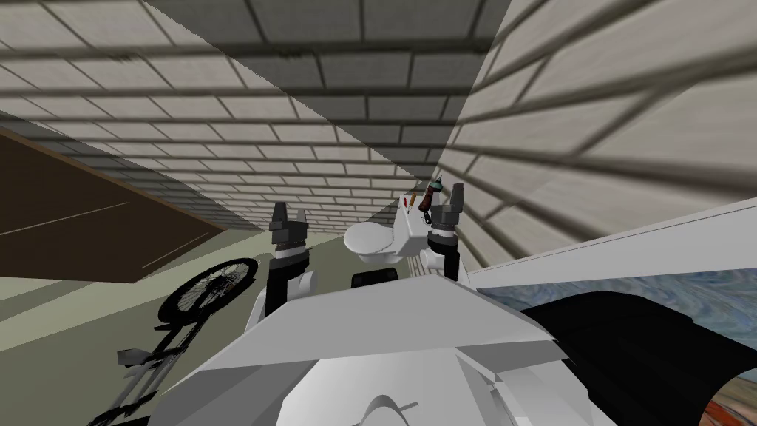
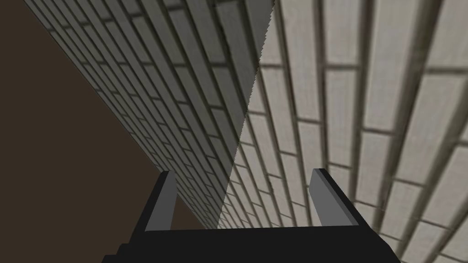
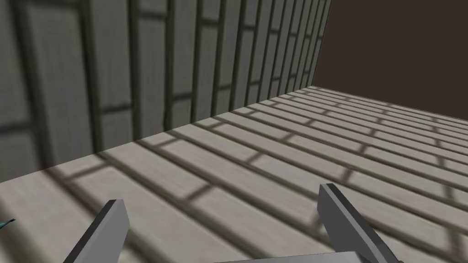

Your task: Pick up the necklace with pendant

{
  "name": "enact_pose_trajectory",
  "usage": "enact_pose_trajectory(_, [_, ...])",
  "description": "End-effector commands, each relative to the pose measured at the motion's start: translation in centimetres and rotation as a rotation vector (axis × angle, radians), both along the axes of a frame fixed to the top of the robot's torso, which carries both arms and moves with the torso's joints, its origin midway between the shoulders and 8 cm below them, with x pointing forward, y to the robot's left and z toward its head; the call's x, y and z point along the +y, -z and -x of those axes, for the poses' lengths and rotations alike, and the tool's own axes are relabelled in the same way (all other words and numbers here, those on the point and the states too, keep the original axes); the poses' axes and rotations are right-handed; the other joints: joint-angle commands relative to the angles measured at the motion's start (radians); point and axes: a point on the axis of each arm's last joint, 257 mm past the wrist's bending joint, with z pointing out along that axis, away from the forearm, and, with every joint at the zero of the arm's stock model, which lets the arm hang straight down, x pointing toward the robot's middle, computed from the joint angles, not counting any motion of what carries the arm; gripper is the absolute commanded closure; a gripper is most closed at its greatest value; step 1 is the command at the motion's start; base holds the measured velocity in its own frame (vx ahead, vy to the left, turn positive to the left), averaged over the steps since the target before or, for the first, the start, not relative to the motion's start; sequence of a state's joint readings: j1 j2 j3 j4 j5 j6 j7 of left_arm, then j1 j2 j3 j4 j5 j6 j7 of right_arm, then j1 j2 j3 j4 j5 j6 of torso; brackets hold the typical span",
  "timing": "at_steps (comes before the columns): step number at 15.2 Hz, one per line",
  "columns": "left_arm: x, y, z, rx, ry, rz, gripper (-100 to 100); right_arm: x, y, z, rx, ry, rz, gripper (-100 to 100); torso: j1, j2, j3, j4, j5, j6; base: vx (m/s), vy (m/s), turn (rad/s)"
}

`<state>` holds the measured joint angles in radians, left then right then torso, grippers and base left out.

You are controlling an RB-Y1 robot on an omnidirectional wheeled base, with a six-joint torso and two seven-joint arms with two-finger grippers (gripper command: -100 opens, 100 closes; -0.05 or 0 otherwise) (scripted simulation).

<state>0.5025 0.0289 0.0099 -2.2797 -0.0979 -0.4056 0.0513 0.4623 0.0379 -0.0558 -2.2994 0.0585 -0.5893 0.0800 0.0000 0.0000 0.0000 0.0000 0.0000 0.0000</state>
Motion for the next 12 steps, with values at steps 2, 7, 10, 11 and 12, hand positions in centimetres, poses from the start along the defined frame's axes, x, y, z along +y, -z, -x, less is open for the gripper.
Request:
enact_pose_trajectory(2, [0.0,0.0,0.0,0.000,0.000,0.000,0,0.5,0.2,-0.3,0.015,-0.011,0.046,-100,0.000,0.000,0.000,0.000,0.000,0.000,0.005,0.007,-0.008])
enact_pose_trajectory(7, [0.0,0.0,0.0,0.000,0.000,0.000,0,1.3,1.2,-1.3,0.060,-0.020,0.156,-100,0.001,-0.001,-0.001,0.000,0.000,0.000,0.015,0.019,-0.015])
enact_pose_trajectory(10, [0.0,0.0,0.0,0.000,0.000,0.000,0,1.6,2.2,-2.2,0.098,-0.010,0.234,-100,0.001,-0.002,-0.001,0.000,0.000,0.000,0.023,0.027,-0.025])
enact_pose_trajectory(11, [0.0,0.0,0.0,0.000,0.000,0.000,0,1.6,2.7,-2.7,0.119,0.000,0.274,-100,0.002,-0.002,-0.001,0.000,0.000,0.000,0.029,0.036,-0.028])
enact_pose_trajectory(12, [0.0,0.0,0.0,0.000,0.000,0.000,0,1.5,3.4,-3.2,0.141,0.013,0.315,-100,0.002,-0.002,-0.001,0.000,0.000,0.000,0.033,0.050,-0.034])
